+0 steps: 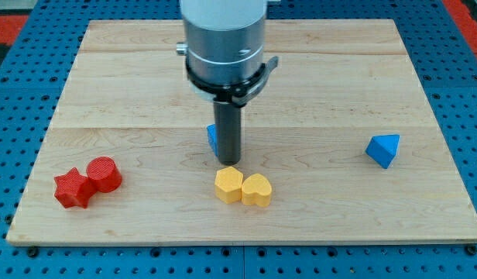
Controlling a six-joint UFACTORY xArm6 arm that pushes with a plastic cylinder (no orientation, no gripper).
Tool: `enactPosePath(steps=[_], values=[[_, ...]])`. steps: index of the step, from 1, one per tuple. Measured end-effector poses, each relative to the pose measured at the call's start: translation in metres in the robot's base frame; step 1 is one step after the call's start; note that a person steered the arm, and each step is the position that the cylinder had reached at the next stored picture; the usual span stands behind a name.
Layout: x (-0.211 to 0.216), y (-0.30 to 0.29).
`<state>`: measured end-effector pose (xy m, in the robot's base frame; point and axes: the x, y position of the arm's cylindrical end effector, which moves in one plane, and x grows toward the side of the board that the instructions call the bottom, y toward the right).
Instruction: Move the blue cube closer to the green circle
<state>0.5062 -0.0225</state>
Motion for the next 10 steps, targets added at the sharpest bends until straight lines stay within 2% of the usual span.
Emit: enactPosePath(steps=[2, 3, 5, 6, 8, 10], values=[[-0.013, -0.035], [-0.047, -0.023], [-0.011, 0.011], [-0.023, 0.033], [-0.112, -0.005], [-0.163, -0.073]])
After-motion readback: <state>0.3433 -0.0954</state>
